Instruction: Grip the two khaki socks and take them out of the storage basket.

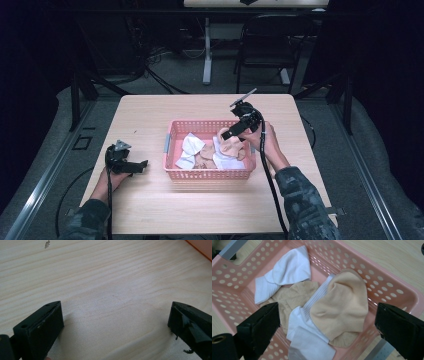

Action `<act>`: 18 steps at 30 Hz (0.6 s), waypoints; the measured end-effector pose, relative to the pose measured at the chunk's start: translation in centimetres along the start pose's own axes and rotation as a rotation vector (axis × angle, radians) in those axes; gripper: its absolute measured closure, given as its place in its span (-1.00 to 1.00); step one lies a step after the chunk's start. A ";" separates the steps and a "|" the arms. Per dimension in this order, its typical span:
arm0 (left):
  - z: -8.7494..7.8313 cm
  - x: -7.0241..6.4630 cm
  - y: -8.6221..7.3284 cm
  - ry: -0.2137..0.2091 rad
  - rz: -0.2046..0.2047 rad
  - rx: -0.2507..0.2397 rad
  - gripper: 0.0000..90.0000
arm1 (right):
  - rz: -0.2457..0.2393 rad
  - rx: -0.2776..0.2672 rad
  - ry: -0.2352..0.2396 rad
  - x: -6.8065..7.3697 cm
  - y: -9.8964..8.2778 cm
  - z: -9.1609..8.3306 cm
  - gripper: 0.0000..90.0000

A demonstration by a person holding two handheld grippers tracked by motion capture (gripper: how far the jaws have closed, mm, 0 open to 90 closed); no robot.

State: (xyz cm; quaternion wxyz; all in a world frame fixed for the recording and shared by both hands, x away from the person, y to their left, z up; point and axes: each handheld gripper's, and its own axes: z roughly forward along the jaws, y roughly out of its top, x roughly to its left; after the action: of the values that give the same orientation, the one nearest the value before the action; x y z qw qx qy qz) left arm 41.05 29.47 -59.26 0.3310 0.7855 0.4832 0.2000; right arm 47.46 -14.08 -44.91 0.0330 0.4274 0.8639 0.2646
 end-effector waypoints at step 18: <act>0.0 0.0 0.0 -0.001 0.001 0.000 -1.00 | 0.068 0.055 -0.026 -0.6 1.1 5.1 -0.30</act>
State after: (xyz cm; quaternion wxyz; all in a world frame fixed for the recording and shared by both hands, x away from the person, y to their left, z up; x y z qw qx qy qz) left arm 41.05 29.47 -59.26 0.3312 0.7859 0.4825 0.1995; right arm 50.06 -11.78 -48.90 0.0231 0.4608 0.8552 0.2361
